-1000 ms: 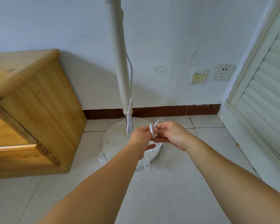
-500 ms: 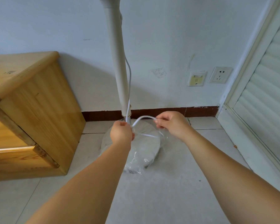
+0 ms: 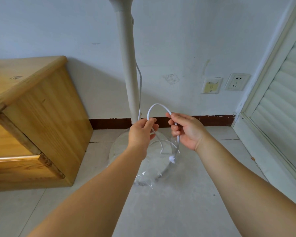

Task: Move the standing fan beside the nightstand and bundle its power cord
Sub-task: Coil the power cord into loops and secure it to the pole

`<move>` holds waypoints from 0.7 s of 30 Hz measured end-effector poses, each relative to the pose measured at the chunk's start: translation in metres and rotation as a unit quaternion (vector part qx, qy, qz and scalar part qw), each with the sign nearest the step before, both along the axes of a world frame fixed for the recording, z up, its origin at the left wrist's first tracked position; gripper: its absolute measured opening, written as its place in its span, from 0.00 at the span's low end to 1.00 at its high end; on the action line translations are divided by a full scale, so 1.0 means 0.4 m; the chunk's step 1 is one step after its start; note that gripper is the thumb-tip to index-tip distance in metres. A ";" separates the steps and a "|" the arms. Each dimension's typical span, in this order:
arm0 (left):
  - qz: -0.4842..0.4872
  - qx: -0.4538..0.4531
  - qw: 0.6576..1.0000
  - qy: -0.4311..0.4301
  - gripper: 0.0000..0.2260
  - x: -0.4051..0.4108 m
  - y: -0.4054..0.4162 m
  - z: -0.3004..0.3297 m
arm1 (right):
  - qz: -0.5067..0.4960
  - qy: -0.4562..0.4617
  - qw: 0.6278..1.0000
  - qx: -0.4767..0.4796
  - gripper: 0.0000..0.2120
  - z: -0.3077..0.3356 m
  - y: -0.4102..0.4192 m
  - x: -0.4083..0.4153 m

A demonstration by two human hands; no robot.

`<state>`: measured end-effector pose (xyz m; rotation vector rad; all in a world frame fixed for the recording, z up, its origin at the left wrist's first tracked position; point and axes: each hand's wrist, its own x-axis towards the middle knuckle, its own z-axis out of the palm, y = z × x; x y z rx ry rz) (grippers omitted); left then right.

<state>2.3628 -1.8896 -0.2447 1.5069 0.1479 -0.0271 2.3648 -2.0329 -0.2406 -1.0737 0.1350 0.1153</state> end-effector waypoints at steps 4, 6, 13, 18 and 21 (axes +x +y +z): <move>-0.017 0.005 1.000 -0.021 0.06 -0.004 -0.022 0.017 | -0.022 -0.004 0.996 -0.085 0.08 -0.027 0.005 0.005; -0.030 0.005 0.999 -0.025 0.06 -0.007 -0.037 0.028 | -0.035 -0.007 0.993 -0.109 0.08 -0.041 0.006 0.007; -0.026 0.056 0.998 -0.018 0.07 0.001 -0.083 0.055 | 0.057 -0.075 0.983 -0.155 0.20 -0.064 0.017 0.005; -0.036 0.048 0.998 -0.016 0.12 0.002 -0.098 0.071 | 0.078 -0.073 0.927 -0.360 0.10 -0.089 0.022 -0.008; -0.038 0.029 0.999 -0.016 0.13 0.000 -0.101 0.073 | -0.009 -0.031 0.944 -0.330 0.12 -0.108 0.024 0.002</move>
